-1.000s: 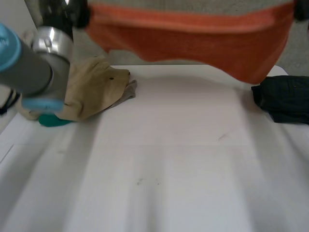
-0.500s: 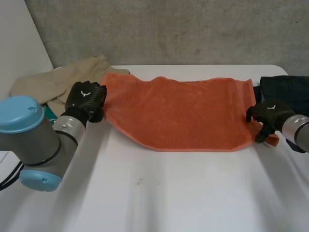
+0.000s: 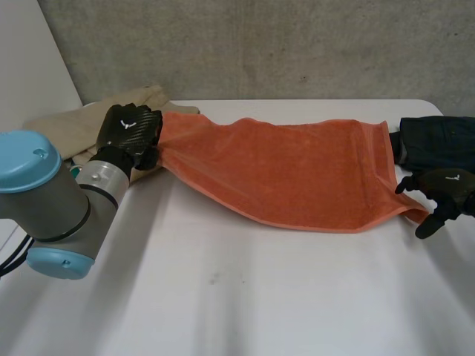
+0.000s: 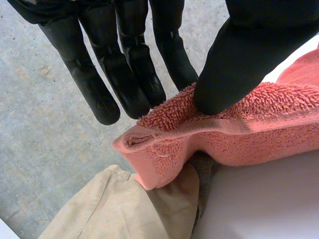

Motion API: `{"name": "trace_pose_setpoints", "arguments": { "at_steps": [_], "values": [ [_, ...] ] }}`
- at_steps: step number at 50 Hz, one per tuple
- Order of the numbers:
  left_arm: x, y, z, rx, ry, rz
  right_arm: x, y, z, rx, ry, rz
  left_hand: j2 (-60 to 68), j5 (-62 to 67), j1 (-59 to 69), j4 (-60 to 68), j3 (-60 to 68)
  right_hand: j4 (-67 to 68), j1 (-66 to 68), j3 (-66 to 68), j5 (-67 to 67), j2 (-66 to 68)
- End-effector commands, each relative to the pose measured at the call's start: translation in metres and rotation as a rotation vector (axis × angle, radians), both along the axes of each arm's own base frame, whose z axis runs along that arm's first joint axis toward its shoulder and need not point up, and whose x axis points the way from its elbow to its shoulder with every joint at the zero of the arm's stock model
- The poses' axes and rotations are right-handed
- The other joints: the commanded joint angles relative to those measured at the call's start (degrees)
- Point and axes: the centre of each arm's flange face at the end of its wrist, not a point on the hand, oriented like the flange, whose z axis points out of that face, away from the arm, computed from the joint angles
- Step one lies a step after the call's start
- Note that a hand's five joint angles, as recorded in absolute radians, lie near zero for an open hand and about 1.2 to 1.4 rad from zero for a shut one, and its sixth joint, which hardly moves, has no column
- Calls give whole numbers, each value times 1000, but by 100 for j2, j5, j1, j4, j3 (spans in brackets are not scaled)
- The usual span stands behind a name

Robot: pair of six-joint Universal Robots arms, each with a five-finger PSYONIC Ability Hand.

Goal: Fold the laundry.

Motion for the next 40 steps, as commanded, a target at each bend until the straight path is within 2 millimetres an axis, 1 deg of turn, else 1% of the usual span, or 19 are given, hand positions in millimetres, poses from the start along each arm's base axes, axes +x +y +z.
{"name": "trace_pose_setpoints", "arguments": {
  "at_steps": [1,2,5,9,11,15,16,20,21,24,25,28,30,32,33,34,36,39,40],
  "values": [
    [1,-1,0,0,0,3,-1,-12,-20,-92,31,-21,1136,1463,1444,1122,1163,428,312,345,562,364],
    [1,-1,0,0,0,4,1,-15,-29,-90,36,-24,1136,1463,1444,1122,1163,579,463,495,712,514],
    [1,-1,0,2,1,4,11,-17,-39,-96,45,-2,1136,1463,1444,1122,1163,916,799,832,1049,851],
    [3,1,2,10,-2,7,20,-27,-49,-133,58,14,1136,1463,1444,1122,1163,2258,2141,2174,2391,2193],
    [4,3,3,16,-3,7,22,-31,-52,-144,63,11,1136,1463,1444,1122,1163,5310,5194,5227,5443,5245],
    [6,7,10,26,-7,10,20,-30,-48,-156,72,-11,1136,1463,1444,1122,1163,5520,5403,5436,5653,5455],
    [7,9,12,28,-9,10,20,-30,-44,-166,75,-16,1136,1463,1444,1122,1163,5520,5403,5436,5653,5455],
    [15,22,25,72,-34,23,15,-28,3,-269,94,-48,1136,1463,1444,1122,1163,5520,5403,5436,5653,5455],
    [19,29,28,106,-51,30,15,-22,18,-290,102,-46,1136,1463,1444,1122,1163,5520,5403,5436,5653,5455],
    [29,44,30,185,-82,45,13,-7,41,-285,111,-49,1136,1463,1444,1122,1163,5520,5403,5436,5653,5455],
    [38,54,33,232,-100,58,8,1,53,-269,122,-60,1136,1463,1444,1122,1163,5520,5403,5436,5653,5455],
    [51,72,32,322,-140,80,-7,15,73,-254,183,-79,1136,1463,1444,1122,1163,5520,5403,5436,5653,5455],
    [63,92,28,405,-203,88,-22,34,85,-214,290,-77,1136,1463,1444,1122,1163,5520,5403,5436,5653,5455],
    [69,106,24,447,-257,82,-29,47,85,-163,371,-52,1136,1463,1444,1122,1163,5520,5403,5436,5653,5455],
    [73,120,18,478,-325,67,-33,61,82,-94,442,-12,1136,1463,1444,1122,1163,5520,5403,5436,5653,5455],
    [74,125,16,489,-351,59,-34,68,80,-58,473,14,1136,1463,1444,1122,1163,5520,5403,5436,5653,5455],
    [77,144,5,519,-452,24,-33,87,68,56,539,115,1136,1463,1444,1122,1163,5520,5403,5436,5653,5455],
    [80,160,-5,531,-533,-15,-29,101,59,118,559,200,1136,1463,1444,1122,1163,5520,5403,5436,5653,5455],
    [80,161,-7,531,-546,-23,-29,101,57,115,557,197,1136,1463,1444,1122,1163,5520,5403,5436,5653,5455]
  ]
}}
